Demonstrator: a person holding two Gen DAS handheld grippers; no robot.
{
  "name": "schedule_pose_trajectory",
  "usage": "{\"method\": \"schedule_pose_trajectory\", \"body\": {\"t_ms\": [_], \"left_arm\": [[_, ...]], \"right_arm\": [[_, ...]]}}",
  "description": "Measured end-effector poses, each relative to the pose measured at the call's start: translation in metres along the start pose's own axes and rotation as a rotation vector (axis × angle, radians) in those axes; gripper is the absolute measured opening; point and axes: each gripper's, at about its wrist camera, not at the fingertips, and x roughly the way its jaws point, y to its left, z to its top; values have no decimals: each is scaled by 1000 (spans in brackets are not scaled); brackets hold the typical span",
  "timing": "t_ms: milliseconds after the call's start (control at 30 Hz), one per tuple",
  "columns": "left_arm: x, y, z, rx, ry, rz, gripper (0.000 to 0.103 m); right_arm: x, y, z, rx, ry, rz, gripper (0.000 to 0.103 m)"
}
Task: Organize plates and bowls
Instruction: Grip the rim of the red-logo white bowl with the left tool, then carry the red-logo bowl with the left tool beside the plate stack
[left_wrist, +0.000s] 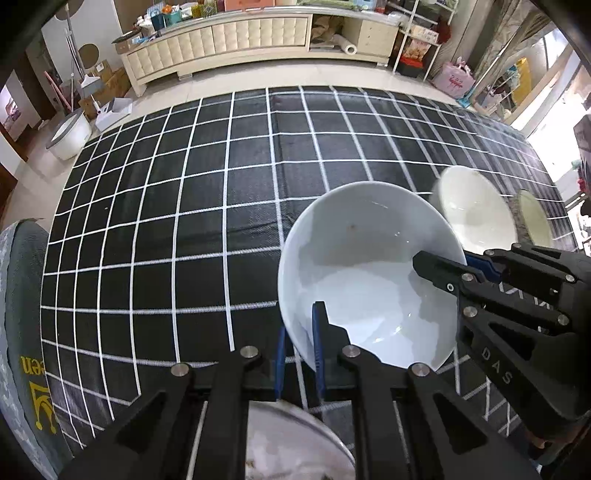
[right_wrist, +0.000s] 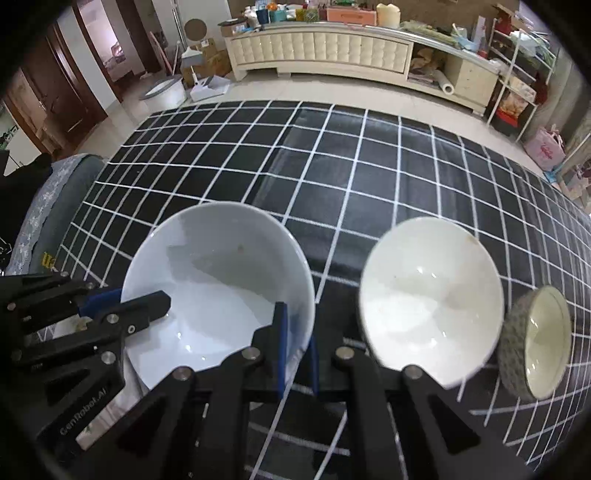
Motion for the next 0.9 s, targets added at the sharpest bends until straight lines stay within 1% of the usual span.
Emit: {"method": "schedule_pose_trajectory", "body": {"t_ms": [167,300,400,533,833,900], "left_arm": [[-24,-9,-20,1,-19,-17,11],[-36,-22,-39,9,-23,-29,11],[-44,-32,-56,14,-20,-46,11],[-56,-46,-82,35,-34,-45,11],[-54,-61,-127,52,-7,-47,11],[-51,-62,-130,57,6,-48,11]], "right_arm": [[-25,2,-21,8,-21,-8,13],[-38,-1,-37,19,-23,-13,13],[-47,-1,-51,30,-26,-13,13],[-55,1,-73,32,-23,-20,13],[-54,2,-113,46,8,-17,13],[-50,2,-121,54,22,-15,13]]}}
